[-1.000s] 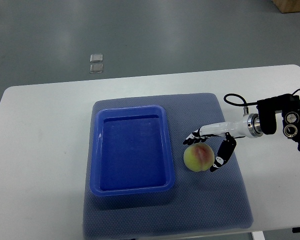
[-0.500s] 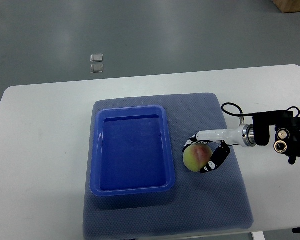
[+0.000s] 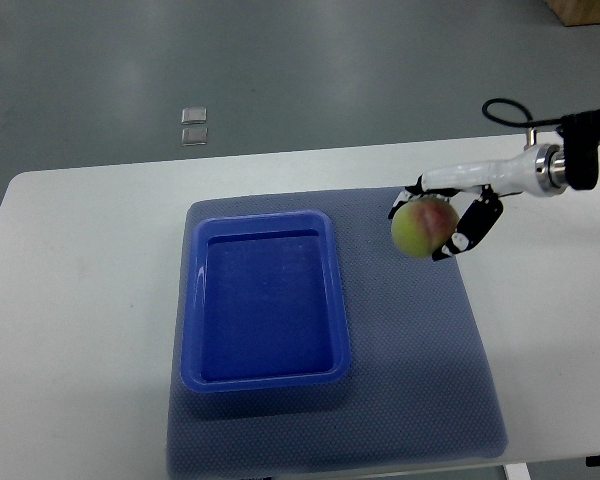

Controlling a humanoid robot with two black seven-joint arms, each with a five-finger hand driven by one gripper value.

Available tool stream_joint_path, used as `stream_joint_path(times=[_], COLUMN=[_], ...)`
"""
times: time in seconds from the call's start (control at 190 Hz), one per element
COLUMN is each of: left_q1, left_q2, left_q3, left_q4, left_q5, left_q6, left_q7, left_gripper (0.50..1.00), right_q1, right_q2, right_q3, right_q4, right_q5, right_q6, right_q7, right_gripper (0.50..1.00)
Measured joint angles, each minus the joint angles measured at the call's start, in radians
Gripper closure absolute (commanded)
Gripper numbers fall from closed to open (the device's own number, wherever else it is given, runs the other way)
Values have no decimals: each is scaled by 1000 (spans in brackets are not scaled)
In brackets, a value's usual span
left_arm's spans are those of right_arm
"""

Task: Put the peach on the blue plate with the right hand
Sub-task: 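Carry the held peach over the blue tray and lower it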

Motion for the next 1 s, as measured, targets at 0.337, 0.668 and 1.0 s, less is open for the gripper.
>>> stream_joint_path(times=[0.337,0.668,1.0], left_q1=[1,1,1], left_q2=[0,0,0], left_q3=[2,2,0], left_q4=[-2,-1,2], left_q5=[0,0,0], left_q6=[-1,-1,-1], left_q7=[0,0,0], left_gripper=[500,500,500], right_q1=[177,167,56], right_q2=[-99,252,681], right_q3=[58,46,40], right_q4=[1,-147,-431], right_q5=[65,90,78], right_q6=[162,84,40], right_q7=[-10,-36,-37], right_gripper=[1000,1000,998])
